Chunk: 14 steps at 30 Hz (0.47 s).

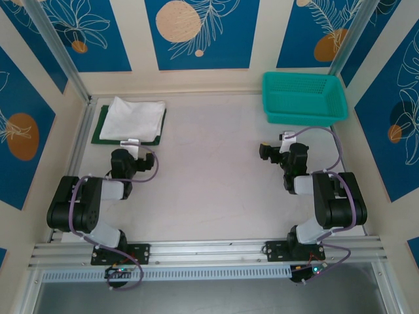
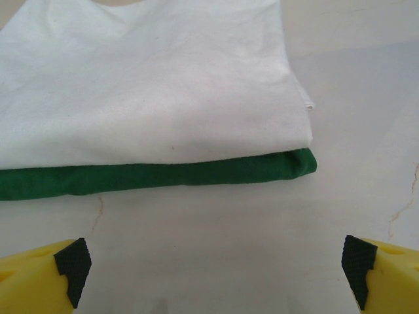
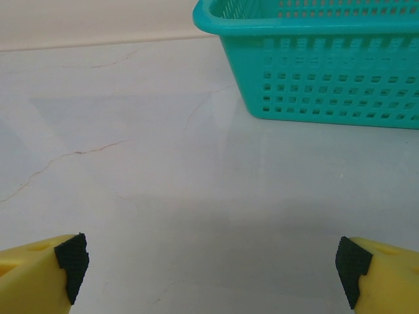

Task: Fold and stack the t-shirts

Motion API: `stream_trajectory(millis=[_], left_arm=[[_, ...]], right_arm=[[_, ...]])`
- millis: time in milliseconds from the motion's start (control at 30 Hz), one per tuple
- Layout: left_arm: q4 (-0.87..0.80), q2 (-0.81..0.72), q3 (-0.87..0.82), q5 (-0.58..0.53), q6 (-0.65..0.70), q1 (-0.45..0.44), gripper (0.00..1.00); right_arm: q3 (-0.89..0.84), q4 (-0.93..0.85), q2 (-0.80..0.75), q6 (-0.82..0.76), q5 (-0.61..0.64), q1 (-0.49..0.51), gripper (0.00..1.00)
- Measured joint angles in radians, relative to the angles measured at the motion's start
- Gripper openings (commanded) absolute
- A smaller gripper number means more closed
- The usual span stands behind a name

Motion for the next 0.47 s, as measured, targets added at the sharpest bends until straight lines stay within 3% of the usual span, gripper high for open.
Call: stream_trajectory(millis=[467], left_arm=[[0.000, 0.000, 0.000, 0.000, 0.000, 0.000, 1.00]], right_arm=[[0.000, -0.007, 0.000, 0.011, -0.025, -0.010, 0.99]])
